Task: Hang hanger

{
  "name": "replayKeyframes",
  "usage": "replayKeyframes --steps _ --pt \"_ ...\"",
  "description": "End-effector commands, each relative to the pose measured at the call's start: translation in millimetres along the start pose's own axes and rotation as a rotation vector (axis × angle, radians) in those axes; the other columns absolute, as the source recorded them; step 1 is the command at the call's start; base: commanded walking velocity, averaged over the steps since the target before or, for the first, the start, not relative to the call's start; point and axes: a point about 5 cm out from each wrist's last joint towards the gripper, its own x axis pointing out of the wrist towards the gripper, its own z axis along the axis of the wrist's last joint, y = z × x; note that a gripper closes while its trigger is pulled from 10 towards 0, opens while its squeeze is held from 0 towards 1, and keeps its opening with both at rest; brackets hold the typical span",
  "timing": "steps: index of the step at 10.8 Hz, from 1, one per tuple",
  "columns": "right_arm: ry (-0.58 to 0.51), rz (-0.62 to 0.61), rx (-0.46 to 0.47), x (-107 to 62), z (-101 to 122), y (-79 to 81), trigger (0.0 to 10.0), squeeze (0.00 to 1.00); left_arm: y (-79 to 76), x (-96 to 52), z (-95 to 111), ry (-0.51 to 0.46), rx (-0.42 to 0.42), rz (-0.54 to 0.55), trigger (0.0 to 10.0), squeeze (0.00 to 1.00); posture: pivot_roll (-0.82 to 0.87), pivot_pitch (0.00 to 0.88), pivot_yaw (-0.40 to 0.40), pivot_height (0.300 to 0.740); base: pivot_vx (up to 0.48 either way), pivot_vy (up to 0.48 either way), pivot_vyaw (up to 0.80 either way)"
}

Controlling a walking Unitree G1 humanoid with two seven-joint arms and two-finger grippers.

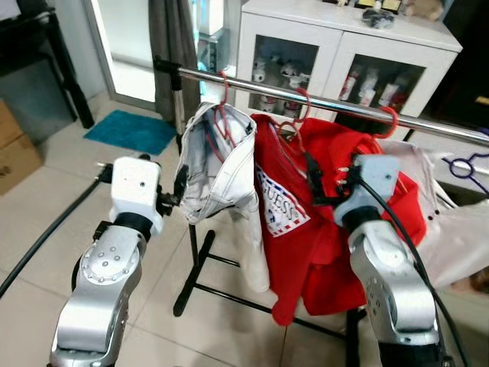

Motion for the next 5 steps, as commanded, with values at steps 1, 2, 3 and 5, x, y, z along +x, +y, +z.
replayKeyframes --steps 1,2,3,5 --pt "0.02 -0.01 0.077 -1.9 1 -3.1 10.0 0.0 -2.1 2.3 0 -0.004 -0.032 -0.003 10.0 0.0 -0.07 0.0 -0.04 0.74 0.0 0.0 0.0" --pt "0.058 0.0 0.153 -2.0 -4 -3.4 10.0 0.0 -5.6 2.1 -1 -0.01 -0.051 0.002 10.0 0.0 -0.06 0.0 -0.043 0.74 0.0 0.0 0.0" --pt "0.063 0.01 0.09 -1.4 -7 -1.3 10.0 0.0 -7.9 -0.7 -3 -0.017 -0.049 0.004 10.0 0.0 -0.06 0.0 -0.045 0.74 0.0 0.0 0.0" --pt "0.082 0.051 0.013 0.8 -10 4.2 10.0 0.0 -4.5 -2.4 -8 0.021 -0.016 -0.002 10.0 0.0 -0.05 0.0 -0.054 0.74 0.0 0.0 0.25"
